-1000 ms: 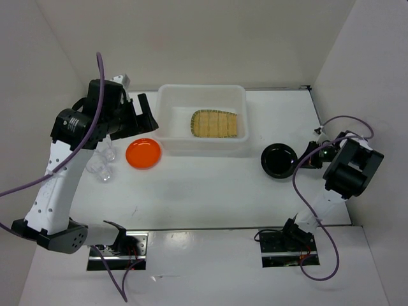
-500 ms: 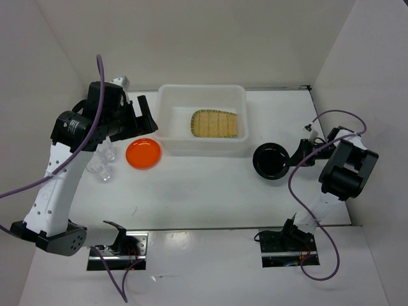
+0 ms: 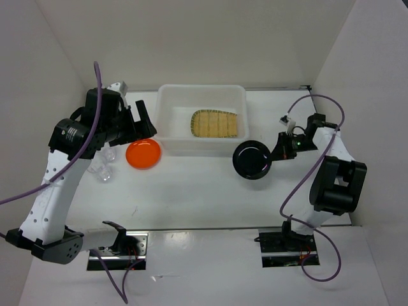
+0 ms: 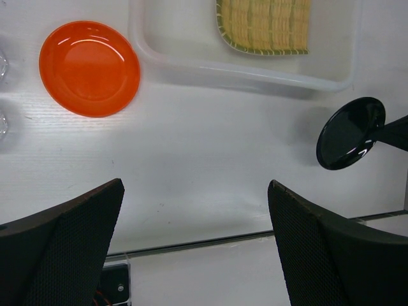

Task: Place the mixed dishes into the plastic bin

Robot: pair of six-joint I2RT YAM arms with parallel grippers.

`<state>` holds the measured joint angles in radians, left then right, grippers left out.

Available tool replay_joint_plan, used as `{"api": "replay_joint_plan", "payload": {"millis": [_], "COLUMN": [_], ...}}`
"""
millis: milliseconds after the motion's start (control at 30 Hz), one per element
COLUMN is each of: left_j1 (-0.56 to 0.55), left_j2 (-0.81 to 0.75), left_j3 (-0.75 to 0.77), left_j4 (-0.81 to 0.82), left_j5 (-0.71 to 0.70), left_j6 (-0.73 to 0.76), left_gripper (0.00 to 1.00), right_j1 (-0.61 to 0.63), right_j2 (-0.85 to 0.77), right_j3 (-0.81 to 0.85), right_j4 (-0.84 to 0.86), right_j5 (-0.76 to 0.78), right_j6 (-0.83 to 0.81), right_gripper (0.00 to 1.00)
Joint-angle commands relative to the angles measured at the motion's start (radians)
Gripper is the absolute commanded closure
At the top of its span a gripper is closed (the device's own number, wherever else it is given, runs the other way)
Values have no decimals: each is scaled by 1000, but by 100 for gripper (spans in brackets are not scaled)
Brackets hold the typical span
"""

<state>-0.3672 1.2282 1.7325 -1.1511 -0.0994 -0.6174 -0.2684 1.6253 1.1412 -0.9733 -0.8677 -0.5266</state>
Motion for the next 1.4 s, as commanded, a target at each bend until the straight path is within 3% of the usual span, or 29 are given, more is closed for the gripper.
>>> {"api": "replay_joint_plan", "payload": {"millis": [0, 300, 667, 933, 1367], "left_j1": [5, 5, 5, 5, 5], "left_j2": [-3, -3, 7, 7, -30], "left_j3": [9, -4, 6, 15, -48], "left_j4": [25, 34, 34, 25, 16], "left_j5": [12, 21, 21, 12, -37], "left_j6": [-19, -28, -38, -74, -163], "left_gripper": [0, 0, 0, 0, 0], "right_j1": [-12, -31, 9, 124, 302], "right_j2": [-50, 30, 206, 292, 617], "right_j3": [77, 334, 666, 857, 1109], "right_j4": [-27, -163, -107, 62, 113], "right_j5": [-30, -166, -208, -131, 32], "right_j6": [21, 10, 83, 261, 283], "right_gripper": [100, 100, 100, 100, 100]}}
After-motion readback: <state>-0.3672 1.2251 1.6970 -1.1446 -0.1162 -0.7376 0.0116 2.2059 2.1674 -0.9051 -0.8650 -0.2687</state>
